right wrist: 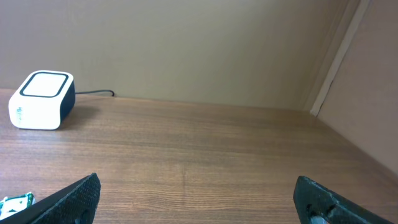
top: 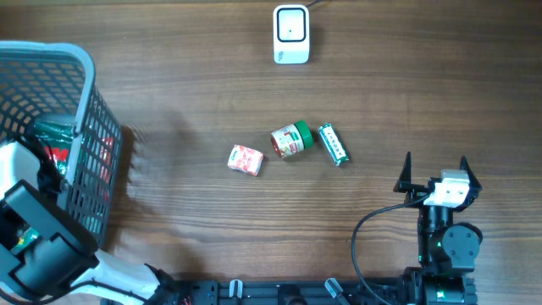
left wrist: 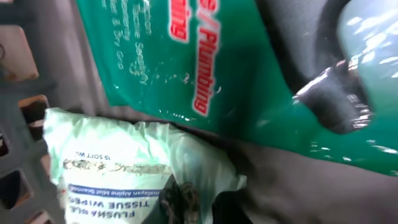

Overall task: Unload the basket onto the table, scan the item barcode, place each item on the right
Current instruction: 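Reach into the basket and grasp the pale green wipes pack, then place the wipes pack on the table below the jar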

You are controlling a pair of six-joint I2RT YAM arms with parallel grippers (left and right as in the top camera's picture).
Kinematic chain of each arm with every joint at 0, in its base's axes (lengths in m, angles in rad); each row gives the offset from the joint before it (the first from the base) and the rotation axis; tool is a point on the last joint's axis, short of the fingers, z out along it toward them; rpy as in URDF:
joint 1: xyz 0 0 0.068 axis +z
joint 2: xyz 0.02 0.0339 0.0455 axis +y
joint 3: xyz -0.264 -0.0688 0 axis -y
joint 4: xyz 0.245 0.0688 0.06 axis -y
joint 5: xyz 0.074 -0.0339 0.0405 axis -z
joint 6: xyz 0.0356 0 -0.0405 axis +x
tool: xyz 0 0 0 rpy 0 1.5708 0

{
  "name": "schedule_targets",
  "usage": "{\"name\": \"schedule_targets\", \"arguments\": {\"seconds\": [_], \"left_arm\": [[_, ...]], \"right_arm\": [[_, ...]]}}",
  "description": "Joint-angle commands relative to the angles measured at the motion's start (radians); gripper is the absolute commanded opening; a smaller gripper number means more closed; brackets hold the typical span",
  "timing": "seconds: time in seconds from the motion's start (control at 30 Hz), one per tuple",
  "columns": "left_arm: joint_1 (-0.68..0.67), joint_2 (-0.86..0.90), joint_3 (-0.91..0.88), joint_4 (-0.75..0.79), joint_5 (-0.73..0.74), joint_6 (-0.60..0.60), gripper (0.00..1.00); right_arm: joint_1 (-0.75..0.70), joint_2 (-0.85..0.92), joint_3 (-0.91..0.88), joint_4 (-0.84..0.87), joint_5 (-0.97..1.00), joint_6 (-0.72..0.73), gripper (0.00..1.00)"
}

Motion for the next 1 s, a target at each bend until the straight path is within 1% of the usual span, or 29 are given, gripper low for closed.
{"name": "schedule_targets", "arguments": {"seconds": [0.0,0.1,0.17,0.2,0.27,0.33,0.37,0.4,0.43,0.47,0.5,0.53,0.57,0.6,0.67,0.7,0.77,0.83,0.87,0.93,0.97], "left_arm": [[0.008,-0.034,0.216,-0.136,0.027,-0.027,0.04],[0.008,-0.1,0.47,-0.268,0.035,-0.027,0.04],[0.008,-0.174,0.61,-0.318,0.121,-0.026,0.04],[0.002,-0.225,0.644,-0.32,0.179,-0.022,0.04],[-0.034,-0.35,0.653,-0.301,0.28,-0.022,0.04],[-0.116,-0.461,0.653,-0.283,0.362,-0.007,0.04],[-0.238,-0.535,0.653,-0.233,0.431,0.069,0.04],[-0.362,-0.577,0.653,-0.185,0.443,0.149,0.04],[-0.469,-0.594,0.653,-0.156,0.443,0.252,0.04],[-0.643,-0.6,0.653,-0.153,0.443,0.405,0.04],[-0.732,-0.598,0.648,-0.162,0.443,0.464,0.04],[-0.915,-0.586,0.61,-0.156,0.443,0.529,0.04],[-1.008,-0.576,0.572,-0.138,0.431,0.531,0.04],[-1.131,-0.558,0.492,-0.096,0.42,0.531,0.04],[-1.262,-0.527,0.339,0.019,0.42,0.523,0.04],[-1.349,-0.491,0.172,0.158,0.418,0.479,0.04],[-1.414,-0.439,-0.01,0.341,0.415,0.354,0.04],[-1.464,-0.367,-0.15,0.5,0.362,0.185,0.04],[-1.483,-0.332,-0.169,0.525,0.339,0.158,0.04],[-1.516,-0.288,-0.169,0.526,0.288,0.16,0.04],[-1.524,-0.289,-0.167,0.526,0.262,0.171,0.2]], "right_arm": [[-0.002,-0.005,-0.001,0.002,0.009,-0.009,1.0],[-0.002,-0.005,-0.001,0.002,0.009,-0.01,1.0],[-0.002,-0.005,-0.001,0.002,0.009,-0.01,1.0],[-0.002,-0.005,-0.001,0.002,0.009,-0.009,1.0],[-0.002,-0.005,-0.001,0.002,0.009,-0.009,1.0],[-0.002,-0.005,-0.001,0.002,0.009,-0.01,1.0],[-0.002,-0.005,-0.001,0.002,0.009,-0.01,1.0],[-0.002,-0.005,-0.001,0.002,0.009,-0.01,1.0],[-0.002,-0.005,-0.001,0.002,0.009,-0.009,1.0],[-0.002,-0.005,-0.001,0.002,0.009,-0.009,1.0],[-0.002,-0.005,-0.001,0.002,0.009,-0.01,1.0],[-0.002,-0.005,-0.001,0.002,0.009,-0.01,1.0],[-0.002,-0.005,-0.001,0.002,0.009,-0.01,1.0],[-0.002,-0.005,-0.001,0.002,0.009,-0.01,1.0],[-0.002,-0.005,-0.001,0.002,0.009,-0.01,1.0],[-0.002,-0.005,-0.001,0.002,0.009,-0.009,1.0],[-0.002,-0.005,-0.001,0.002,0.009,-0.01,1.0],[-0.002,-0.005,-0.001,0.002,0.009,-0.01,1.0],[-0.002,-0.005,-0.001,0.002,0.009,-0.009,1.0],[-0.002,-0.005,-0.001,0.002,0.009,-0.01,1.0],[-0.002,-0.005,-0.001,0.002,0.009,-0.009,1.0]]}}
